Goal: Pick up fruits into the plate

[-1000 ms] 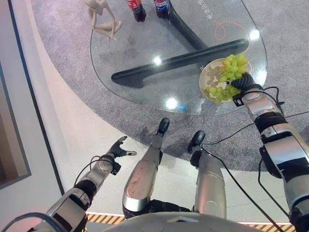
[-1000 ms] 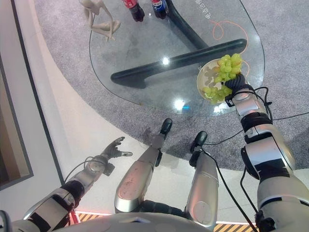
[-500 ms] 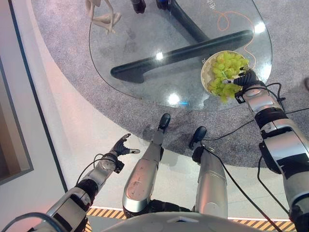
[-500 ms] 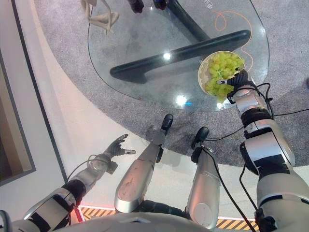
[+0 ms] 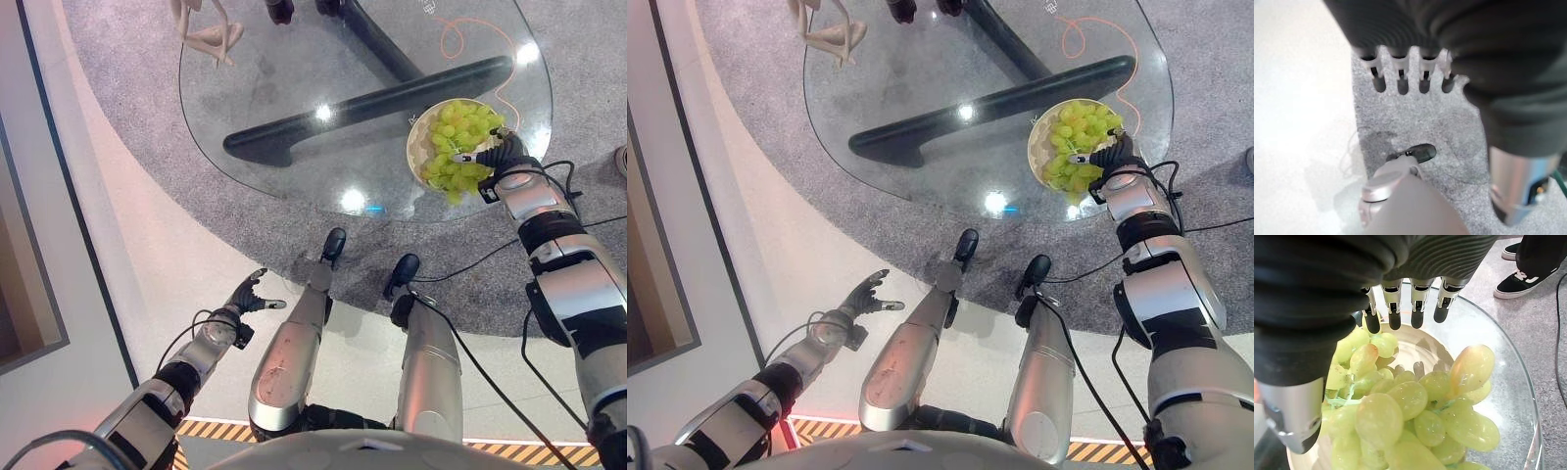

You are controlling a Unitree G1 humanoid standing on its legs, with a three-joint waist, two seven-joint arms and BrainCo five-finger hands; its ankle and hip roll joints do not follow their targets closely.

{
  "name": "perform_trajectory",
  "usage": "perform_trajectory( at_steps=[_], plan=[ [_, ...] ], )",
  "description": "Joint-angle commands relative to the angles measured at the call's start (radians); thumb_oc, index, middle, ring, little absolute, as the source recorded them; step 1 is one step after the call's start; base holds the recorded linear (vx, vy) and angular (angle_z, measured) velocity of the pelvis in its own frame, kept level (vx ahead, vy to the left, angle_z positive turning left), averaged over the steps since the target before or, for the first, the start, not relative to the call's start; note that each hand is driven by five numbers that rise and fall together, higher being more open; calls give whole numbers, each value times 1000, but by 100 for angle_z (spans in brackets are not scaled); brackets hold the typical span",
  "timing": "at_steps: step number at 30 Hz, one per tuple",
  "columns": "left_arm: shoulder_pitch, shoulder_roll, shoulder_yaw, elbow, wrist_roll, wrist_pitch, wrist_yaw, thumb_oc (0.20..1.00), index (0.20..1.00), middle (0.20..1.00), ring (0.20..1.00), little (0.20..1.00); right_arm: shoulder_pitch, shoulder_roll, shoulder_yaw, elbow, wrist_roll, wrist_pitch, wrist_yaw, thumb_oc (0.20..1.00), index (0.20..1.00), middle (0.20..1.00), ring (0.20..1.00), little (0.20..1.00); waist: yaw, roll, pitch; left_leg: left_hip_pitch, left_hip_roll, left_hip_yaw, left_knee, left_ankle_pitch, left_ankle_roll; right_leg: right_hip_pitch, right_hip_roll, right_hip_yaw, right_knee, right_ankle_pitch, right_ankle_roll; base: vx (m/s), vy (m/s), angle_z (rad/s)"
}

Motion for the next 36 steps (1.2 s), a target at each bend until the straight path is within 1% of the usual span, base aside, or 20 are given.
perform_trajectory(
  at_steps=[1,5,8,10,12,14,16,18,20,21,22,23,24,27,28,30,31,32,33,36],
  plan=[
    [7,-2,-21,14,-7,-12,2,1000,1000,1000,1000,1000,8,-38,33,-31,50,-51,-45,1000,1000,1000,1000,1000,-7,6,-28,43,-48,124,122,-204,88,78,40,4,-146,72,61,0,0,0],
    [10,-13,20,57,-20,0,-29,1000,1000,1000,1000,1000,100,-22,-17,-137,121,-76,-43,1000,1000,1000,1000,1000,-35,-19,-28,134,-35,142,105,-217,83,169,43,17,-175,68,60,11,4,-2],
    [11,-25,46,105,-30,6,-46,1000,1000,1000,1000,1000,201,0,-56,-183,161,-125,-47,1000,1000,1000,1000,1000,-55,-37,-30,205,-25,151,93,-220,78,245,44,26,-205,72,59,47,-14,-2],
    [22,-38,64,139,-24,14,-62,1000,1000,1000,1000,1000,302,26,-84,-212,202,-161,-42,1000,1000,1000,1000,1000,-70,-56,-67,247,-14,156,77,-228,75,298,46,33,-236,72,59,94,-43,-4],
    [33,-40,66,157,-41,10,-69,1000,1000,1000,1000,1000,359,42,-96,-219,237,-186,-44,1000,1000,1000,1000,1000,-78,-65,-90,269,-8,159,66,-230,74,326,48,38,-255,73,59,100,-55,-10],
    [63,-48,89,176,-37,14,-80,1000,1000,1000,1000,1000,475,73,-128,-252,259,-220,-37,1000,1000,1000,1000,1000,-93,-81,-130,314,-1,164,39,-235,73,378,52,49,-290,75,62,149,-63,-13],
    [106,-61,112,210,-19,15,-92,1000,1000,1000,1000,1000,632,115,-172,-257,283,-279,-2,1000,1000,1000,1000,1000,-110,-97,-189,374,5,175,2,-241,73,443,61,67,-330,76,67,195,-66,-10],
    [129,-71,123,226,-1,17,-99,1000,1000,1000,1000,1000,703,137,-197,-242,290,-307,32,1000,1000,1000,1000,1000,-117,-103,-217,400,8,180,-13,-242,74,470,65,74,-344,76,68,151,-50,-16],
    [168,-89,141,252,48,25,-112,1000,1000,1000,1000,1000,805,194,-225,-198,298,-341,79,1000,1000,1000,1000,1000,-133,-111,-268,444,15,191,-35,-246,76,511,75,88,-361,73,68,191,-68,-13],
    [175,-91,143,257,56,28,-114,1000,1000,1000,1000,1000,819,203,-228,-189,306,-346,86,1000,1000,1000,1000,1000,-135,-112,-276,452,16,193,-39,-247,76,519,76,89,-364,72,68,230,-82,0],
    [201,-101,160,277,82,39,-126,1000,1000,1000,1000,1000,880,251,-239,-150,318,-354,113,1000,1000,1000,1000,1000,-147,-118,-310,481,17,200,-49,-253,80,546,83,102,-373,68,65,176,-64,0],
    [210,-105,167,286,89,44,-133,1000,1000,1000,1000,1000,899,267,-245,-131,333,-352,127,1000,1000,1000,1000,1000,-151,-119,-322,493,18,204,-53,-256,81,557,86,107,-377,66,64,221,-81,-5],
    [227,-120,189,315,101,55,-146,1000,1000,1000,1000,1000,940,303,-264,-69,359,-361,178,1000,1000,1000,1000,1000,-162,-120,-349,521,20,214,-64,-263,85,581,92,116,-385,61,60,136,-53,-13],
    [249,-142,230,356,107,69,-162,1000,1000,1000,1000,1000,987,350,-288,41,344,-383,235,1000,1000,1000,1000,1000,-179,-118,-376,567,21,229,-86,-273,91,621,106,134,-396,51,54,80,-31,-10],
    [250,-142,230,356,107,69,-162,1000,1000,1000,1000,1000,987,350,-288,41,345,-384,236,1000,1000,1000,1000,1000,-178,-118,-375,568,21,229,-86,-273,91,622,106,134,-396,51,54,47,-16,-14],
    [270,-159,268,385,101,90,-182,1000,1000,1000,1000,1000,1027,387,-303,106,382,-355,290,1000,1000,1000,1000,1000,-193,-115,-396,599,20,233,-99,-282,97,647,116,151,-404,44,49,48,-20,-16],
    [272,-162,273,388,101,93,-183,1000,1000,1000,1000,1000,1031,392,-305,113,381,-352,293,1000,1000,1000,1000,1000,-195,-114,-398,603,20,234,-101,-283,98,650,117,153,-405,44,48,45,-7,-10],
    [282,-171,297,404,100,111,-193,1000,1000,1000,1000,1000,1050,407,-315,146,364,-330,302,1000,1000,1000,1000,1000,-203,-109,-408,619,21,240,-109,-286,100,662,123,163,-411,42,46,29,4,-4],
    [282,-171,297,404,100,112,-193,1000,1000,1000,1000,1000,1050,407,-315,146,364,-330,302,1000,1000,1000,1000,1000,-203,-109,-407,620,21,240,-110,-286,100,663,123,164,-411,42,46,27,3,-14],
    [299,-188,326,419,94,152,-192,1000,1000,1000,1000,1000,1078,423,-323,183,357,-287,322,1000,1000,1000,1000,1000,-216,-104,-421,640,23,250,-121,-292,104,679,129,184,-430,45,45,10,-9,-30]
  ],
)
